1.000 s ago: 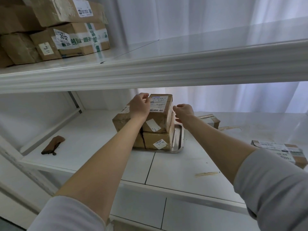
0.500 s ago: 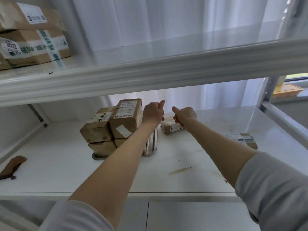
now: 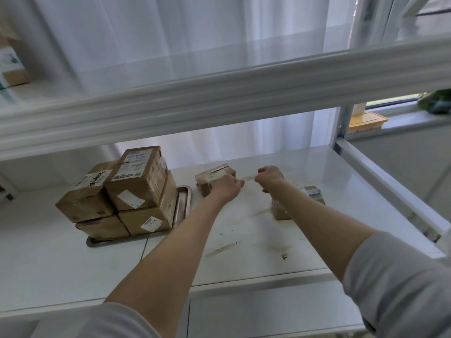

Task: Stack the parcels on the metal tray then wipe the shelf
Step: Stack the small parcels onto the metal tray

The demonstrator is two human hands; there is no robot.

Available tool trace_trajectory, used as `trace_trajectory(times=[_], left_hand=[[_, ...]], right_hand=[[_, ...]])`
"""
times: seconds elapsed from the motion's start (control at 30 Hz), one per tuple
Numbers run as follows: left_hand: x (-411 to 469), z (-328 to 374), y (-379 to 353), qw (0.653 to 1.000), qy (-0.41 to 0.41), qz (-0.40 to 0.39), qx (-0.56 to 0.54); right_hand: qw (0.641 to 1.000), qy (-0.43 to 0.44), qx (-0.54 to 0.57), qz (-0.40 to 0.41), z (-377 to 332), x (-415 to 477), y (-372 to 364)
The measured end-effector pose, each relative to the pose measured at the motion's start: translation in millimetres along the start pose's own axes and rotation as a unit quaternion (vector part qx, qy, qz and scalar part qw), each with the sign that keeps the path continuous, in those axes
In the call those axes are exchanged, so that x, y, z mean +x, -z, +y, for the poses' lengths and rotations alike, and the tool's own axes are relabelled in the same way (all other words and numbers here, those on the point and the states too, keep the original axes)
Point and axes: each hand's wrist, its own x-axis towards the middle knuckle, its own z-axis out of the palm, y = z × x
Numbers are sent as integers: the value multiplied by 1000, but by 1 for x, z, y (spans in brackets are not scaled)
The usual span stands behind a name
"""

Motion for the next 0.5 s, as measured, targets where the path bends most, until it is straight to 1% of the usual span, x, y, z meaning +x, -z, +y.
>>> trace_trajectory(times=[0.1,0.23,0.33,0.4,0.5], left_hand=[[7,17,-23,999,5,-36,10],[12,39,-52,998,12,-57,-7],[13,51,-69,996,34,-70,-47],[15,55,-78,992,58,-76,-79],[14,58,-88,984,84,-96,-121]], right_hand=[[998,-13,-33,51,19,13,25],[986,-83,-100,105,44,24,66],[977,-121,-143,102,63,33,89],[976,-130,-153,83,70,34,95],[981,-133,-132,56,83,40,94]])
